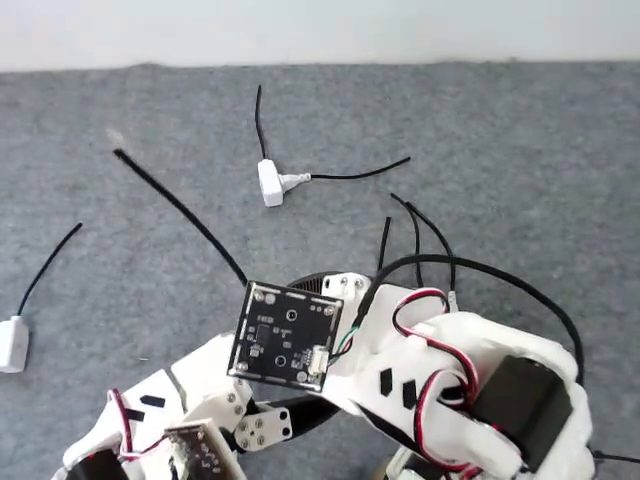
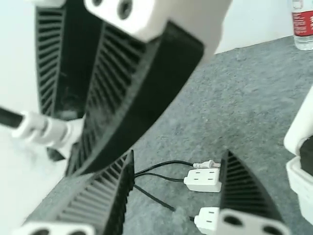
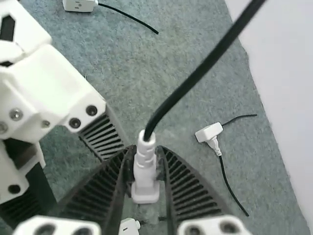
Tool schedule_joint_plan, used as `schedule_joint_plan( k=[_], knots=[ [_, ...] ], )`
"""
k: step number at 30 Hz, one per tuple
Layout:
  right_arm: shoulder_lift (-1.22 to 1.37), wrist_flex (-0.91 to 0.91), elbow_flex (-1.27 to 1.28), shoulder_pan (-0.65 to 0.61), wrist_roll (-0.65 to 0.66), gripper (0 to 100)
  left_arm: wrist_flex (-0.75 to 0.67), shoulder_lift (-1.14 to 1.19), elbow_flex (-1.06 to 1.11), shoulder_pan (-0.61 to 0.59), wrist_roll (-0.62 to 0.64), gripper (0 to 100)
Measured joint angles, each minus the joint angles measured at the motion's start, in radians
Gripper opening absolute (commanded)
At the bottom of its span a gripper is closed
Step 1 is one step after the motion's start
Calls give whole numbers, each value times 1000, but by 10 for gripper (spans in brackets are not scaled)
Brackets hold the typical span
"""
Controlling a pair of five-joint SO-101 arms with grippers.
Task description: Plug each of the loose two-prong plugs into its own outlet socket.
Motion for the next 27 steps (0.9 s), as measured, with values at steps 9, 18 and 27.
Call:
schedule_joint_plan(
  k=[9,18,27],
  knots=[
    [0,12,0,2,0,9,6,0,0,-8,6,272],
    [-3,18,0,2,0,9,44,0,-18,12,9,272],
    [-31,35,0,-2,-17,9,44,0,-20,-44,11,272]
  ],
)
